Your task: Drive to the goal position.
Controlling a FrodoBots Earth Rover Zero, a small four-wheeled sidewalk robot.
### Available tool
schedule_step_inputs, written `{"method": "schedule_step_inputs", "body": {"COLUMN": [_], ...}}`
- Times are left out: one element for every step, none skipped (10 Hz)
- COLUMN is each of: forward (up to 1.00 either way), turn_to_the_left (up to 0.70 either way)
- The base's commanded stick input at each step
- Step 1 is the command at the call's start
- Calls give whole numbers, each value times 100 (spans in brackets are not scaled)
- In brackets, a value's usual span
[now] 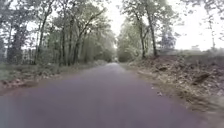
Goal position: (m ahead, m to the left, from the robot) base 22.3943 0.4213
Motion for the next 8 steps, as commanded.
{"method": "schedule_step_inputs", "body": {"forward": [70,70,70,70,70,70,70,70], "turn_to_the_left": [-13,-14,-8,0,0,0,0,0]}}
